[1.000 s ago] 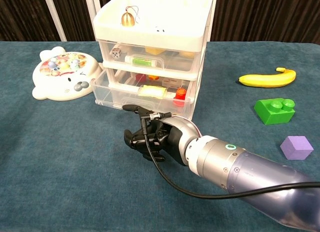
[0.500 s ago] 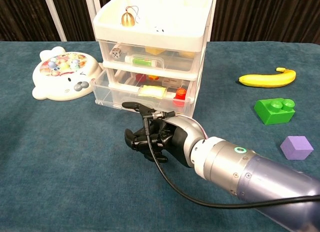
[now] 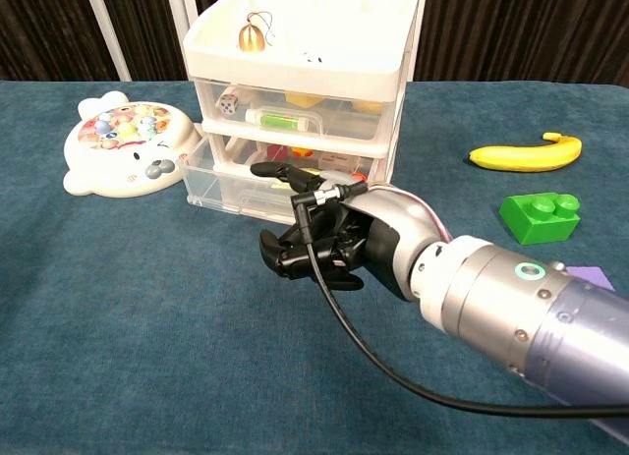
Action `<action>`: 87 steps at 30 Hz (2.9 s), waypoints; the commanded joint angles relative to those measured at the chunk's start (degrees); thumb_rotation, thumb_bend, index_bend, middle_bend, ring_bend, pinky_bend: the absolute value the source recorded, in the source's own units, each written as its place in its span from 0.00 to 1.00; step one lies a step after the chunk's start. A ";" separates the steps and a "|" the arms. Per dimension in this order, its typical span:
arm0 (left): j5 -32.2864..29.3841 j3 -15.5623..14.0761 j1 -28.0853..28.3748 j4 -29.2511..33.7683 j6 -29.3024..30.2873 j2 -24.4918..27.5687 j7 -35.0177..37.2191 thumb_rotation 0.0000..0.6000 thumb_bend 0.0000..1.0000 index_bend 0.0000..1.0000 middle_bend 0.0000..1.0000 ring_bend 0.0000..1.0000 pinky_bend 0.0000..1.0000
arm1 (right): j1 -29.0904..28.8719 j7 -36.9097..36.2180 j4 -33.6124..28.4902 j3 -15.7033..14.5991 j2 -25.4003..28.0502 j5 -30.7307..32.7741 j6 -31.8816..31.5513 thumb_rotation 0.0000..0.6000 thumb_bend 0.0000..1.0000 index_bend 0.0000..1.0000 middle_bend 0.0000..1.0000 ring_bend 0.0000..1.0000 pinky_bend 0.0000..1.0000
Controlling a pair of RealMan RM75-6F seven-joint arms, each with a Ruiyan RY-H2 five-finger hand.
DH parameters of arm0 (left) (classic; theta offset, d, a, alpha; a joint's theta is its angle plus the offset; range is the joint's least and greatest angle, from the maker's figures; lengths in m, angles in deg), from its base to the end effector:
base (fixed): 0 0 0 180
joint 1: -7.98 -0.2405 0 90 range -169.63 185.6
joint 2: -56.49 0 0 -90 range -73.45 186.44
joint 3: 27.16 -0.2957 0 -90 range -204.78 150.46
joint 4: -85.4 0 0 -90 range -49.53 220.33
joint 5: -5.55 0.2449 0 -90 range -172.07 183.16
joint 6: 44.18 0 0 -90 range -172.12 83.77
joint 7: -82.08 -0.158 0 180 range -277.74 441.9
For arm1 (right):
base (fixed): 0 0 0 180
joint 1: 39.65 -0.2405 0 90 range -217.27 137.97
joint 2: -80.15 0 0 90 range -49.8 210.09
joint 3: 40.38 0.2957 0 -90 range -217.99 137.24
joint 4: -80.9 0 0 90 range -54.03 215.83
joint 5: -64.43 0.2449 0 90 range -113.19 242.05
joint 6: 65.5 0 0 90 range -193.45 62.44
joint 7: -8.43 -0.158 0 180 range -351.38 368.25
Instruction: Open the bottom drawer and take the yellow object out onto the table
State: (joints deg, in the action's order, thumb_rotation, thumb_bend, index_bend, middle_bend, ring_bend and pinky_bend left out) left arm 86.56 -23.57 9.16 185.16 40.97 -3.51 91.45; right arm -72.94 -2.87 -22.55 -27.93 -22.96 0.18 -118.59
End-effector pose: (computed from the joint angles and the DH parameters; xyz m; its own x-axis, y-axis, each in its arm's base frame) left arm -0.3598 0.1788 0.1634 0.1778 -0.0056 0.9841 0.9762 0.1270 -0.1756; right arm -0.0594 -0.2604 -0.1233 -0.4712 -0.6589 0.5864 -0.7876 0.0151 -0.6160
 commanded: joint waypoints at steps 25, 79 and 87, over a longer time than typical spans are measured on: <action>-0.66 -0.02 0.13 0.31 -0.71 0.32 -0.05 1.00 0.37 0.03 0.00 0.00 0.00 | -8.36 25.47 -9.06 4.28 2.45 25.63 -8.06 1.00 0.65 0.00 0.96 0.99 1.00; -1.40 -0.25 0.24 0.91 -1.62 0.81 -0.65 1.00 0.37 0.03 0.00 0.00 0.00 | -15.82 36.46 -13.10 4.60 4.08 37.16 -13.46 1.00 0.65 0.17 0.98 1.00 1.00; -1.39 -0.18 0.20 0.90 -1.46 0.80 -0.57 1.00 0.37 0.03 0.00 0.00 0.00 | -15.99 35.85 -13.80 3.97 5.13 37.87 -12.08 1.00 0.65 0.17 0.98 1.00 1.00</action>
State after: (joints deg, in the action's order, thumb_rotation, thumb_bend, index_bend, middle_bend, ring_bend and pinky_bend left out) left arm 85.16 -23.75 9.36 186.06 39.50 -2.71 90.87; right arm -88.91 33.08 -36.26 -23.91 -17.94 37.96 -130.80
